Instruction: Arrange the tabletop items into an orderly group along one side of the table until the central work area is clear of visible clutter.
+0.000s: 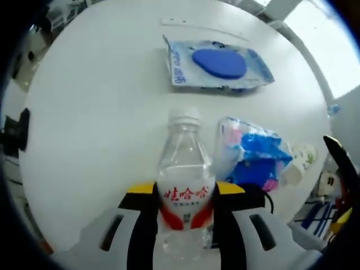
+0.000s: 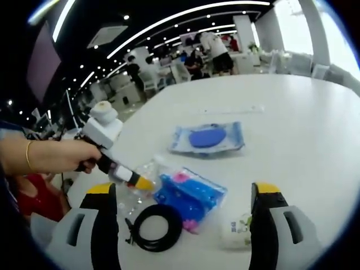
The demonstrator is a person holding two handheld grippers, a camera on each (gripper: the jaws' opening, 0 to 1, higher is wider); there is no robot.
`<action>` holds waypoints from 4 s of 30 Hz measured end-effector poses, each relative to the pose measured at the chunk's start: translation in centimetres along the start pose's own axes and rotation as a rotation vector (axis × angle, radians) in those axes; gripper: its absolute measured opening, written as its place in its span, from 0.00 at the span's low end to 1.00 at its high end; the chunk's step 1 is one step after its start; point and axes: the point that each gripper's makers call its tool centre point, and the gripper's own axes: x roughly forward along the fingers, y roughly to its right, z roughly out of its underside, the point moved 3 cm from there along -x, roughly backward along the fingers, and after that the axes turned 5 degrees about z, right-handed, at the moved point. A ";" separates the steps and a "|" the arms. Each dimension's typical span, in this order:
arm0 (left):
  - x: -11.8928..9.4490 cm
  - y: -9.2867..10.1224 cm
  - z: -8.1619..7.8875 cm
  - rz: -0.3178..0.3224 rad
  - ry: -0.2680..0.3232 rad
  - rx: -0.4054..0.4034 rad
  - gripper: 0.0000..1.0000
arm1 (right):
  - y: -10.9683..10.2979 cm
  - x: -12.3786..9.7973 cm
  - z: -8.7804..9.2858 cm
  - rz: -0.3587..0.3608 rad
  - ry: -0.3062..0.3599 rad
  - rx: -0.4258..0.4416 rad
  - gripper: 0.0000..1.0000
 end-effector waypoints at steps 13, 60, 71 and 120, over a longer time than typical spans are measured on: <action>-2.5 -1.6 0.0 0.023 0.100 -0.029 0.36 | -0.7 0.3 0.2 -0.012 -0.013 -0.028 0.98; -7.8 -2.6 2.4 -0.131 0.678 0.215 0.36 | -1.4 0.7 1.2 -0.022 -0.056 -0.053 0.97; -7.9 -2.5 2.5 -0.150 0.715 0.196 0.36 | -1.9 0.3 0.6 -0.041 -0.021 -0.057 0.99; -11.9 -7.1 -3.2 -0.156 0.813 0.154 0.35 | -2.1 0.7 1.2 -0.058 -0.042 -0.127 0.99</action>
